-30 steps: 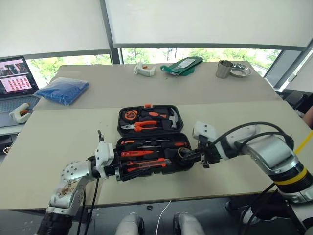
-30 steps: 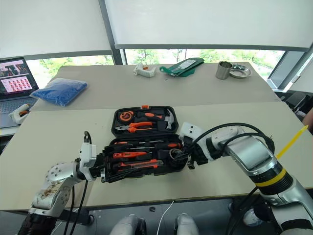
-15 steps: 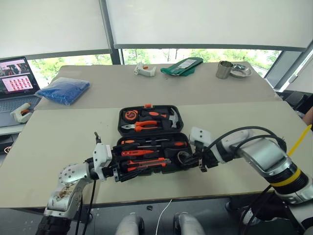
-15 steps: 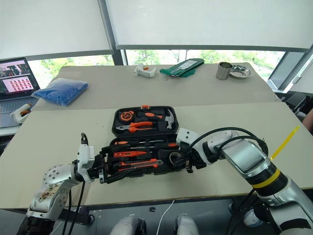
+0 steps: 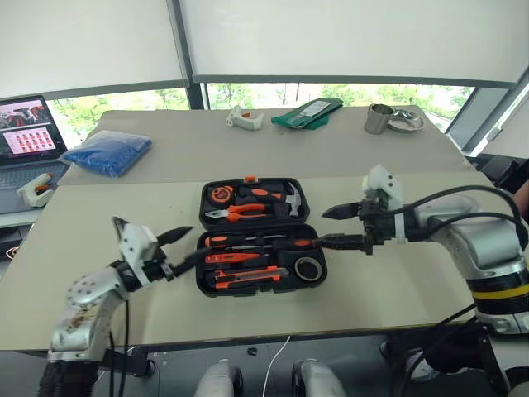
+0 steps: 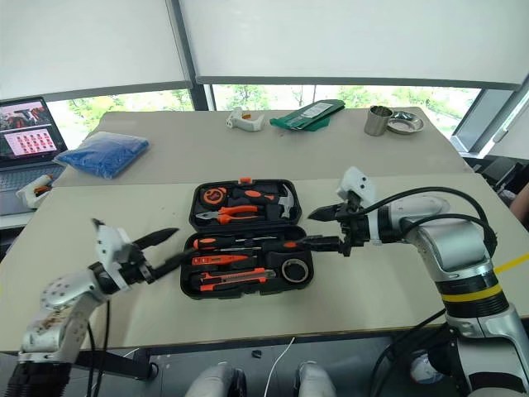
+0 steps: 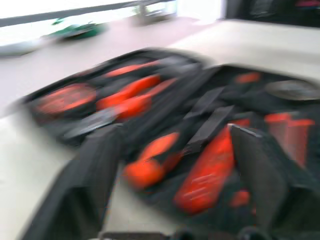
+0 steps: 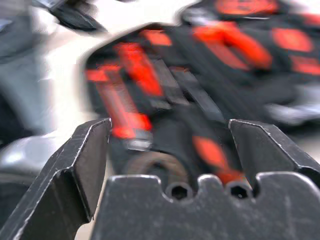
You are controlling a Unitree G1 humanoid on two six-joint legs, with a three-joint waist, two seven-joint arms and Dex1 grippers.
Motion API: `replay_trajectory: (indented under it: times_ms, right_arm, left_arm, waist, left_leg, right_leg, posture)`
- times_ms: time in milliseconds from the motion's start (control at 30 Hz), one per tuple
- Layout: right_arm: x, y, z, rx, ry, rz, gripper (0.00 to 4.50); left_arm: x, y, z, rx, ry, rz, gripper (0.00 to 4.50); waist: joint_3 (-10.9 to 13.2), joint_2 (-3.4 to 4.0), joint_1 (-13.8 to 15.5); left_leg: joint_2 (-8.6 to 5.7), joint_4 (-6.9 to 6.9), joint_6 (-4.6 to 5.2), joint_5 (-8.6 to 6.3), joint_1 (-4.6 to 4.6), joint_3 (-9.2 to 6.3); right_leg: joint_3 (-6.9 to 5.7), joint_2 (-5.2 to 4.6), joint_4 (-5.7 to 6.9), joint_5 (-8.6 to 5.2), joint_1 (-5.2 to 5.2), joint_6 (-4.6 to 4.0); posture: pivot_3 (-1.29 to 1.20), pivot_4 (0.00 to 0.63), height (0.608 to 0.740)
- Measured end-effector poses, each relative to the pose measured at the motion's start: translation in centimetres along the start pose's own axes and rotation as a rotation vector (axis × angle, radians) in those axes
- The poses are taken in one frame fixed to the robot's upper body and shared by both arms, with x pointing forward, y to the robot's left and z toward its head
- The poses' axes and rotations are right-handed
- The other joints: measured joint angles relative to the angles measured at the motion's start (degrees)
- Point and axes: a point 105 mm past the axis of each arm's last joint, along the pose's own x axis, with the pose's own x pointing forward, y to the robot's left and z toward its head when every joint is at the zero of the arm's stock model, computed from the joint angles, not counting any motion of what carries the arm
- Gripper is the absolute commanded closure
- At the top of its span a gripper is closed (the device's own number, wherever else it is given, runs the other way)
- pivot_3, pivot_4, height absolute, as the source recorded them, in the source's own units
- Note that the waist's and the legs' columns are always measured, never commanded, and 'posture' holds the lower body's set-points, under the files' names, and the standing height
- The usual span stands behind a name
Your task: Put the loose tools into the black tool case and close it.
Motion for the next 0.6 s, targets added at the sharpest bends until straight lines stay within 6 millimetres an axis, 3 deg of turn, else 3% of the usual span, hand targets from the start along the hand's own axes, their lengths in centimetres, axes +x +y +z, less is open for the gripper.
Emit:
replay_trajectory:
  times_ms: [100,200,367,600]
  right_arm:
    - [0.4,-2.4,-1.8,-0.038,0.009,-0.151,1.48]
    - [1.2,-3.1,-2.4,-0.085,0.012,-0.211,2.5]
    - [3.9,-2.5,-3.6,-0.147,0.033,-0.184,4.27]
    - [7.5,-2.0,-2.8,-0.212,-0.005,-0.123,4.4]
  left_arm:
    - [-0.3,2.1,-0.3,-0.034,0.041,0.16,3.26]
    - [-0.3,2.8,-1.3,-0.092,0.106,0.257,4.37]
    - [0.4,2.2,-3.3,-0.133,0.206,0.276,4.5]
    - [3.5,1.3,-3.7,-0.146,0.231,0.18,4.5]
  waist:
    - [0.0,0.0,-0.1]
    - [0.0,0.0,-0.4]
    - [0.0,0.0,-0.9]
    - [0.0,0.0,-1.1]
  left_leg:
    - [-0.01,-0.03,-0.03,0.03,0.0,0.06]
    - [0.02,-0.09,-0.06,0.05,0.02,0.08]
    - [0.01,-0.08,-0.12,0.09,0.06,0.09]
    - [-0.01,-0.09,-0.14,0.32,0.08,0.09]
  right_leg:
    - [0.09,0.03,0.02,0.05,-0.04,0.02]
    - [0.16,0.09,0.02,0.15,-0.05,-0.15]
    - [0.17,0.11,0.07,0.15,-0.04,-0.14]
    - [0.16,0.1,0.15,0.31,-0.02,-0.22]
  posture:
    - [0.0,0.15,0.74]
    - [0.0,0.15,0.74]
    - [0.0,0.15,0.74]
    - [0.0,0.15,0.74]
